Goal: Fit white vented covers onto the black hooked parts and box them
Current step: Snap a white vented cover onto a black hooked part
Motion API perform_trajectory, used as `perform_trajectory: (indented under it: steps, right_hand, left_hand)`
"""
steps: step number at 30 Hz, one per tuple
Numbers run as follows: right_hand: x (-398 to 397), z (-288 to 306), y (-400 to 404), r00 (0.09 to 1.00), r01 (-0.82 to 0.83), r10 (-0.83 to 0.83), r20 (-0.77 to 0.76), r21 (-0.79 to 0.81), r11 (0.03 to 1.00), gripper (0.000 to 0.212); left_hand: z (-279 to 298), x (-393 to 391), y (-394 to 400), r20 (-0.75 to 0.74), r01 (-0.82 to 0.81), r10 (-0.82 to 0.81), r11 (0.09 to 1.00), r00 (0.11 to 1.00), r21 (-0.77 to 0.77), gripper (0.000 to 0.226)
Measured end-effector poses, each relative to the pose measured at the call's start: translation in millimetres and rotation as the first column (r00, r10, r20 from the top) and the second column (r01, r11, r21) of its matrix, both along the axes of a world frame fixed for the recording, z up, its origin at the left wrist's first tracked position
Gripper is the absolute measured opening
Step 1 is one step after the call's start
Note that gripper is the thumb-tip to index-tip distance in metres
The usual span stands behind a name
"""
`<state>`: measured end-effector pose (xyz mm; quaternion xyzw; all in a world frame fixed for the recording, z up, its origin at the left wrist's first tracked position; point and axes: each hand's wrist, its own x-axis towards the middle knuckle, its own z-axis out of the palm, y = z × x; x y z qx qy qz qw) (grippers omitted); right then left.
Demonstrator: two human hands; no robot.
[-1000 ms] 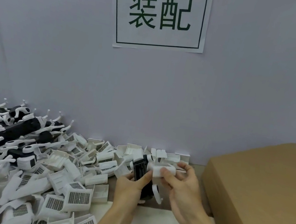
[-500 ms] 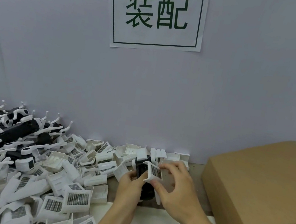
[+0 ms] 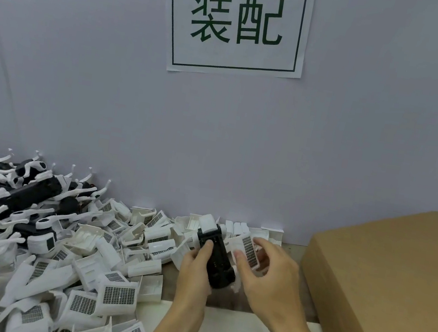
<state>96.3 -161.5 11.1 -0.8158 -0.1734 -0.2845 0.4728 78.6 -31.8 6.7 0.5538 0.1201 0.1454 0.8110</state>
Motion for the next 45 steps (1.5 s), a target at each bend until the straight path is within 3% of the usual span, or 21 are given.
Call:
perform_trajectory:
  steps: [2, 5, 7, 14, 17, 21, 25, 28, 31, 33, 38, 42, 45]
  right_hand:
    - [-3.0, 1.4, 7.2, 1.0, -0.012, 0.011, -0.016, -0.036, 0.999, 0.015]
    - [-5.2, 0.7, 15.0, 0.995, 0.004, -0.012, -0.1, -0.082, 0.997, 0.03]
    - [-6.4, 1.7, 15.6, 0.99, 0.033, -0.035, -0.138, -0.018, 0.999, 0.035]
    - [-12.3, 1.5, 16.5, 0.989, 0.117, -0.126, -0.076, -0.116, 0.986, 0.027]
    - [-9.9, 1.8, 15.7, 0.993, 0.055, -0.056, -0.102, -0.014, 0.998, 0.02]
    - [-9.3, 0.2, 15.8, 0.98, -0.16, 0.151, -0.127, -0.061, 0.985, 0.014]
    - [-9.6, 0.2, 16.5, 0.923, -0.228, 0.285, -0.257, 0.231, 0.946, 0.01]
    - [-9.5, 3.3, 12.6, 0.817, -0.255, 0.462, -0.345, 0.503, 0.826, 0.024]
    - [-10.6, 6.7, 10.9, 0.731, -0.218, 0.586, -0.35, 0.694, 0.686, 0.024]
    - [-9.5, 7.1, 10.6, 0.719, -0.183, 0.596, -0.357, 0.73, 0.659, 0.02]
    - [-5.0, 3.6, 8.7, 0.767, -0.129, 0.498, -0.404, 0.663, 0.737, 0.021]
    - [-4.4, -0.3, 12.1, 0.783, -0.131, 0.485, -0.389, 0.66, 0.74, 0.018]
    - [-3.2, -1.3, 11.0, 0.741, -0.138, 0.545, -0.392, 0.705, 0.695, 0.024]
  left_hand:
    - [2.6, -1.9, -4.7, 0.045, 0.021, -0.02, 1.0, 0.999, -0.018, 0.04]
    - [3.5, -5.3, -15.7, 0.118, 0.043, -0.055, 0.994, 0.991, 0.099, 0.033]
    - [4.2, -7.0, -21.7, 0.162, 0.073, -0.104, 0.98, 0.981, 0.185, 0.025]
    - [2.0, -7.3, -16.3, 0.184, 0.047, -0.09, 0.974, 0.979, 0.223, 0.018]
    - [1.8, -5.0, -15.2, 0.146, 0.047, -0.075, 0.982, 0.987, 0.183, 0.019]
    - [-0.3, -2.6, -7.3, 0.044, -0.066, 0.062, 0.994, 0.997, 0.092, 0.025]
    - [3.5, -6.7, -6.4, 0.036, -0.068, 0.064, 0.987, 0.997, 0.143, 0.026]
    - [5.7, -10.7, -14.2, 0.106, 0.0, -0.03, 0.962, 0.994, 0.274, 0.025]
    - [6.5, -11.5, -16.6, 0.136, 0.015, -0.06, 0.951, 0.989, 0.308, 0.028]
    - [6.6, -10.5, -16.5, 0.129, 0.033, -0.075, 0.952, 0.989, 0.303, 0.027]
    - [2.0, -7.6, -14.3, 0.116, 0.018, -0.07, 0.916, 0.991, 0.4, 0.021]
    - [2.1, -7.3, -12.8, 0.053, 0.048, -0.068, 0.947, 0.996, 0.317, 0.025]
    - [2.2, -7.2, -12.9, 0.01, 0.107, -0.115, 0.948, 0.993, 0.3, 0.019]
